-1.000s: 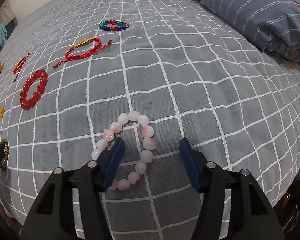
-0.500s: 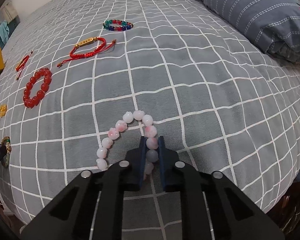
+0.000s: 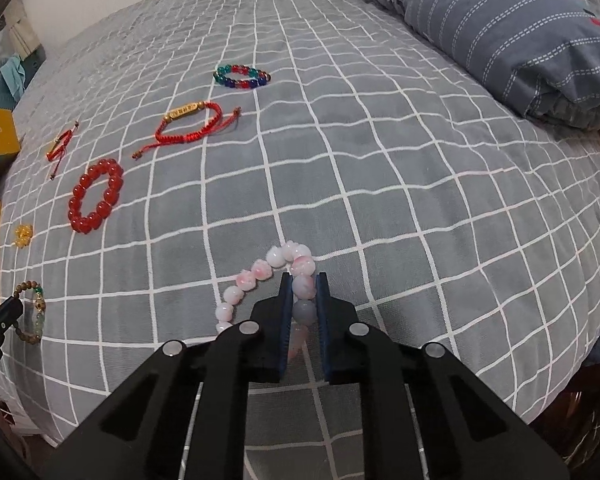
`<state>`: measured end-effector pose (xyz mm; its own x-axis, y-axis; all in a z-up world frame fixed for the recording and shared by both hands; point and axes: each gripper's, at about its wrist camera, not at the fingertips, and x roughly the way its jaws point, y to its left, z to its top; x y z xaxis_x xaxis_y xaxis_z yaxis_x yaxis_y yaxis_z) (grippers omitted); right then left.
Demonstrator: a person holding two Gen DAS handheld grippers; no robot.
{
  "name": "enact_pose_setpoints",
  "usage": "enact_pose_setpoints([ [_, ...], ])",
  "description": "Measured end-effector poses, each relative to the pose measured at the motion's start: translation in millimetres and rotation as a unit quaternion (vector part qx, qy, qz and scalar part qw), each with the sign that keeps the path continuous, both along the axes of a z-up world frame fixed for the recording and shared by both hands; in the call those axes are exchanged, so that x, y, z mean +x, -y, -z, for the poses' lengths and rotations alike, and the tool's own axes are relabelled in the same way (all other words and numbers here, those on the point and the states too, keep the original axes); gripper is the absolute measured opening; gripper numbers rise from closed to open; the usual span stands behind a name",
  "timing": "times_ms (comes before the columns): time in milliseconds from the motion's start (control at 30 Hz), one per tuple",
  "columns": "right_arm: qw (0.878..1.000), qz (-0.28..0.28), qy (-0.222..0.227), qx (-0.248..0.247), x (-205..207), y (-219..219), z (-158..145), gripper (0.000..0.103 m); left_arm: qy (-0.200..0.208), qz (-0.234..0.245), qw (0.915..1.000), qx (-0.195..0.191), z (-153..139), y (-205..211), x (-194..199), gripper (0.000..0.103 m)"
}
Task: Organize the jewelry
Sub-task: 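Grasp brown wooden bead bracelet with left tool while right tool grasps pink-white bead bracelet, then carry both held bracelets over the open white box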
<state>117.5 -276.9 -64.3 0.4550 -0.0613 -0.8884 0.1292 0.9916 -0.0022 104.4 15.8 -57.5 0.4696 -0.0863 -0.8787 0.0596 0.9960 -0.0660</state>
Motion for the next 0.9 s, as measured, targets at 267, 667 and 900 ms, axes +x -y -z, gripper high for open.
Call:
enact_pose_setpoints([
  [267, 1.0, -0.003, 0.019, 0.003, -1, -4, -17, 0.011, 0.011, 0.001, 0.9999, -0.006, -18, -4, 3, 0.007],
  [667, 0.999, -0.017, 0.039, 0.0, 0, -19, -41, 0.011, 0.024, -0.006, 0.9997, -0.007, -41, -10, 7, 0.008],
  [900, 0.998, -0.027, 0.049, -0.003, 2, -28, -51, 0.011, 0.041, -0.007, 0.9992, -0.002, -56, -13, 12, 0.007],
])
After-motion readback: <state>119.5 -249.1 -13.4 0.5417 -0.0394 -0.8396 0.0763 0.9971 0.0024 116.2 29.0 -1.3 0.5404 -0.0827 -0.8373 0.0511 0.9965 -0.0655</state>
